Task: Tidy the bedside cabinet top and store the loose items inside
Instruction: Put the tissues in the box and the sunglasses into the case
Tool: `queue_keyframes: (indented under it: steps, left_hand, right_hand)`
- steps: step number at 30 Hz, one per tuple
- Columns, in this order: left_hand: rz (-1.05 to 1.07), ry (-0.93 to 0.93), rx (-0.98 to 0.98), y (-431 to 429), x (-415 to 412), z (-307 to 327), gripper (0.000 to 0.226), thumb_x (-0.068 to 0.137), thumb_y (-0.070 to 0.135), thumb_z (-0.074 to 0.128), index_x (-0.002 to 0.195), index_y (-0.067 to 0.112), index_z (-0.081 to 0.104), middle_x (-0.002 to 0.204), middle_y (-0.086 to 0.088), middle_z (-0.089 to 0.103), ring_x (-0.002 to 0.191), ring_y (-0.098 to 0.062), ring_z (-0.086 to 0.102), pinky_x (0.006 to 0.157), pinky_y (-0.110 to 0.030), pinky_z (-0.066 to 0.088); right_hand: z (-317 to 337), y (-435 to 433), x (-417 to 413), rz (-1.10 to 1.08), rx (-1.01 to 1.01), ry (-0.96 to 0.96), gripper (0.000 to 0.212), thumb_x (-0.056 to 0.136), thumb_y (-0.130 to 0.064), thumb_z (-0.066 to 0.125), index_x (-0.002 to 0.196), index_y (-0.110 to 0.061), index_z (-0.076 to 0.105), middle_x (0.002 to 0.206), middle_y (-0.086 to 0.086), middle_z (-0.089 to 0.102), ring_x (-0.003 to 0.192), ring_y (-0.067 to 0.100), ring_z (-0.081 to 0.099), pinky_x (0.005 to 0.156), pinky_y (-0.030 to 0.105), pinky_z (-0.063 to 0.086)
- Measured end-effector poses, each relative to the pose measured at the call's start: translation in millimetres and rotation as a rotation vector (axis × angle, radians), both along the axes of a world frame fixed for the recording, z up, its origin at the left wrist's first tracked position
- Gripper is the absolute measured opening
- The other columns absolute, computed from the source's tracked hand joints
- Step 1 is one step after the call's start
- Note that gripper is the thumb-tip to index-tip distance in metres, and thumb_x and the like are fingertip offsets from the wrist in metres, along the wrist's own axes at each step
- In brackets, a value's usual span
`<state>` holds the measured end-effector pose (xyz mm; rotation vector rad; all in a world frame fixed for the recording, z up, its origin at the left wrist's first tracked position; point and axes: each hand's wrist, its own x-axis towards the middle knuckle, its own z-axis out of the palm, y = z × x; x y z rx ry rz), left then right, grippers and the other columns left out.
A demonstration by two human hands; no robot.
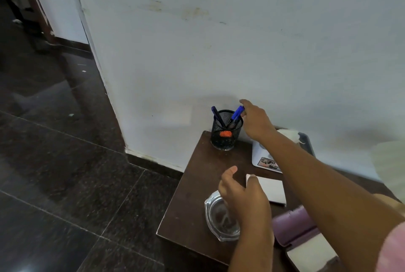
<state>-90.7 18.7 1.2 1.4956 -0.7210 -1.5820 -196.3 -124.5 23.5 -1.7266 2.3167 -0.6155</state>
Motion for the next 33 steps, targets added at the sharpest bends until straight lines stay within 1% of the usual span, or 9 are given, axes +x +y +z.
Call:
queue_keyframes:
  steps: [3, 7, 10, 13, 16, 19, 22, 28, 33]
  left_hand:
    - [-0.038, -0.021, -0.028, 2.3, -0.6, 0.8, 0.037, 0.088, 0.016, 0.054, 0.120, 0.033, 0.047, 0.143, 0.010, 0.030, 0.118, -0.013, 0.043, 0.103, -0.040, 0.040]
    - [-0.158, -0.044, -0.045, 7.5, -6.2, 0.9, 0.033, 0.086, 0.015, 0.054, 0.115, 0.030, 0.050, 0.138, 0.005, 0.037, 0.115, -0.018, 0.047, 0.103, -0.042, 0.042]
    - [-0.370, -0.077, -0.104, 17.9, -10.7, 0.5, 0.024, 0.086, 0.012, 0.052, 0.106, 0.025, 0.054, 0.127, -0.001, 0.050, 0.103, -0.021, 0.055, 0.090, -0.035, 0.049]
    - [-0.709, -0.306, -0.238, 36.1, -15.2, -1.2, 0.021, 0.087, 0.013, 0.051, 0.104, 0.021, 0.058, 0.116, -0.006, 0.063, 0.105, -0.025, 0.059, 0.089, -0.033, 0.048]
    - [-1.029, -0.662, -0.328, 56.3, -17.3, -9.2, 0.033, 0.087, 0.026, 0.051, 0.120, 0.029, 0.051, 0.124, -0.002, 0.061, 0.112, -0.024, 0.058, 0.094, -0.034, 0.047]
    - [-1.192, -0.932, -0.289, 71.7, -17.3, -20.5, 0.050, 0.090, 0.038, 0.046, 0.137, 0.034, 0.032, 0.136, -0.006, 0.051, 0.121, -0.026, 0.052, 0.097, -0.037, 0.042]
    - [-1.207, -1.015, -0.193, 82.7, -19.5, -29.0, 0.050, 0.094, 0.045, 0.037, 0.140, 0.032, 0.024, 0.143, -0.011, 0.036, 0.126, -0.031, 0.045, 0.099, -0.040, 0.039]
    - [-1.149, -1.083, -0.299, 86.5, -27.0, -36.6, 0.051, 0.094, 0.040, 0.044, 0.140, 0.030, 0.024, 0.142, -0.009, 0.032, 0.124, -0.029, 0.046, 0.096, -0.039, 0.044]
    - [-1.193, -1.125, -0.351, 75.1, -24.0, -43.8, 0.059, 0.092, 0.030, 0.053, 0.142, 0.029, 0.021, 0.140, -0.007, 0.030, 0.124, -0.031, 0.045, 0.099, -0.038, 0.042]
  right_hand:
    - [6.1, 26.4, -3.0, -0.004, -0.024, -0.096, 0.065, 0.086, 0.007, 0.043, 0.146, -0.016, 0.029, 0.127, 0.013, 0.055, 0.114, 0.029, 0.053, 0.092, 0.037, 0.046]
    - [11.7, 92.9, -14.4, 0.039, -0.096, -0.224, 0.052, 0.089, 0.008, 0.037, 0.134, -0.015, 0.047, 0.114, 0.010, 0.062, 0.093, 0.017, 0.057, 0.077, 0.014, 0.044]
    - [13.2, 166.4, -35.6, 0.124, 0.028, -0.197, 0.038, 0.092, -0.001, 0.045, 0.121, -0.021, 0.059, 0.098, -0.004, 0.066, 0.082, -0.001, 0.058, 0.070, 0.001, 0.041]
    - [7.4, 239.8, -64.7, 0.049, 0.151, -0.149, 0.033, 0.091, -0.008, 0.052, 0.109, -0.034, 0.061, 0.087, -0.022, 0.062, 0.077, -0.012, 0.059, 0.066, 0.002, 0.040]
    - [-11.2, 297.7, -95.4, -0.183, 0.216, -0.173, 0.029, 0.087, -0.005, 0.056, 0.111, -0.021, 0.063, 0.094, -0.006, 0.063, 0.087, 0.012, 0.062, 0.074, 0.016, 0.043]
    - [-33.1, 332.8, -112.8, -0.245, 0.415, -0.052, 0.042, 0.083, -0.016, 0.064, 0.124, -0.020, 0.057, 0.114, -0.002, 0.063, 0.105, 0.014, 0.058, 0.084, 0.017, 0.041]
    - [-49.4, 345.9, -120.5, -0.240, 0.520, -0.017, 0.053, 0.076, -0.028, 0.072, 0.126, -0.028, 0.055, 0.126, -0.004, 0.056, 0.115, 0.016, 0.053, 0.098, 0.030, 0.046]
    - [-63.0, 345.4, -139.3, -0.313, 0.486, -0.036, 0.017, 0.084, -0.017, 0.064, 0.097, -0.028, 0.062, 0.109, -0.001, 0.063, 0.093, 0.013, 0.059, 0.081, 0.025, 0.050]
    - [-48.9, 344.3, -138.9, -0.367, 0.315, -0.018, 0.019, 0.086, -0.016, 0.059, 0.099, -0.027, 0.068, 0.094, -0.003, 0.067, 0.082, 0.013, 0.059, 0.077, 0.027, 0.051]
